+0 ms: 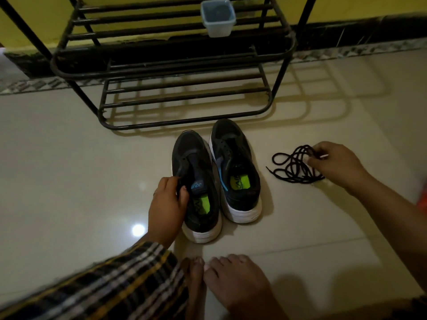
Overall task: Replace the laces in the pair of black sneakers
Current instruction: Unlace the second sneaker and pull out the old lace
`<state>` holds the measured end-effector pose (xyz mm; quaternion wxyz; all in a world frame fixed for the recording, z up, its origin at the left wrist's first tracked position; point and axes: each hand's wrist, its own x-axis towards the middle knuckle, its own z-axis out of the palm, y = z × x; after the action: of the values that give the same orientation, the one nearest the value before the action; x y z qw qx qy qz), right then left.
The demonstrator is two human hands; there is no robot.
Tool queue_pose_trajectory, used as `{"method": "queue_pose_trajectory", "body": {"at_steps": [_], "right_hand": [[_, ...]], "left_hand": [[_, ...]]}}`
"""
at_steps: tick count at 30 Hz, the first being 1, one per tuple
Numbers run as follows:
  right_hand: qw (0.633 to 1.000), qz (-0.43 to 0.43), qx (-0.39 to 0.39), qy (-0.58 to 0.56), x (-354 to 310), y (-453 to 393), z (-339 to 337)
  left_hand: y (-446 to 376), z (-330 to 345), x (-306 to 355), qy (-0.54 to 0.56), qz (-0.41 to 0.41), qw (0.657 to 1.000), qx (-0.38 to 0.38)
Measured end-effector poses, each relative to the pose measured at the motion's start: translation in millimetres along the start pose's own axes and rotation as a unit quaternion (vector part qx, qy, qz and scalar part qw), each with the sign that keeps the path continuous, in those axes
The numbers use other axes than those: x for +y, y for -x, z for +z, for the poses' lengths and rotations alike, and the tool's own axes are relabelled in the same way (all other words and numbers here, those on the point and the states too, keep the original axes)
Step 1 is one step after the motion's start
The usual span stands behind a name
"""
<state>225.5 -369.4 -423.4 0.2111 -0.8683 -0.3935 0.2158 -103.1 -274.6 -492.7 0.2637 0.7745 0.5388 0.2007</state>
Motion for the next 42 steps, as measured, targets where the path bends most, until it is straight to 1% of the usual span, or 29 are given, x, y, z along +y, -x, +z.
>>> {"method": "queue_pose_trajectory", "body": {"at_steps": [1, 3, 6, 7, 9, 11, 13, 15, 16, 19, 26, 28, 32, 36, 38, 39, 41, 42], "right_hand": [[1.000, -0.003, -0.003, 0.015, 9.7, 1.1, 10.2], [1.000, 0.018, -0.010, 0.014, 12.5, -2.2, 9.8], [0.998, -0.017, -0.045, 0.046, 5.5, 3.6, 19.6], [0.997, -0.029, -0.041, 0.052, 3.7, 5.6, 24.9], [0.998, -0.058, -0.013, 0.032, -6.6, 11.2, 28.9], [0.996, -0.088, -0.010, -0.021, -23.9, 20.0, 34.2], [0.991, -0.124, -0.044, -0.029, -41.5, 29.7, 48.7], [0.987, -0.142, -0.080, 0.006, -55.0, 34.3, 64.6], [0.985, -0.142, -0.094, 0.020, -60.9, 35.6, 70.6], [0.987, -0.101, -0.122, 0.011, -66.2, 34.9, 79.0], [0.990, -0.071, -0.121, 0.014, -66.7, 28.8, 90.1], [0.990, -0.070, -0.118, 0.020, -64.4, 25.4, 92.7], [0.989, -0.079, -0.120, 0.025, -61.0, 20.5, 98.0], [0.990, -0.074, -0.123, 0.002, -56.5, 9.3, 92.3], [0.987, -0.099, -0.125, 0.012, -53.3, 17.8, 96.6], [0.986, -0.109, -0.126, 0.016, -54.6, 19.6, 96.6], [0.989, -0.087, -0.117, 0.012, -63.4, 11.1, 90.3], [0.988, -0.094, -0.125, 0.018, -68.3, 2.9, 82.9]], "left_hand": [[0.3, -0.1, -0.2, 0.001, -0.001, 1.000, 0.001], [0.7, -0.3, 0.6, 0.004, -0.003, 1.000, 0.001], [1.2, -0.3, 1.4, 0.011, -0.004, 1.000, 0.001], [1.4, 0.0, 1.1, 0.012, -0.004, 1.000, 0.001], [1.6, 0.2, 0.6, 0.015, -0.005, 1.000, 0.000], [2.3, -1.3, 1.3, 0.023, -0.007, 1.000, -0.002], [6.4, -4.8, 4.1, 0.054, -0.031, 0.998, 0.001], [15.8, -6.8, 8.0, 0.104, -0.075, 0.992, -0.002], [22.5, -7.3, 9.1, 0.121, -0.089, 0.989, -0.007], [35.3, -6.0, 11.9, 0.140, -0.098, 0.985, -0.024], [13.9, -4.0, 6.2, 0.119, -0.116, 0.986, -0.012], [8.0, -2.4, 2.9, 0.118, -0.119, 0.986, -0.010], [-9.3, -1.5, -1.0, 0.108, -0.101, 0.989, -0.009], [-26.6, -4.5, -1.1, 0.105, -0.098, 0.990, -0.009], [-31.3, -5.3, 0.2, 0.096, -0.097, 0.991, -0.012], [-31.9, -5.7, 1.0, 0.091, -0.097, 0.991, -0.017], [-30.7, -5.6, 3.1, 0.089, -0.097, 0.991, -0.026], [-28.8, -5.6, 3.8, 0.091, -0.097, 0.991, -0.028]]}}
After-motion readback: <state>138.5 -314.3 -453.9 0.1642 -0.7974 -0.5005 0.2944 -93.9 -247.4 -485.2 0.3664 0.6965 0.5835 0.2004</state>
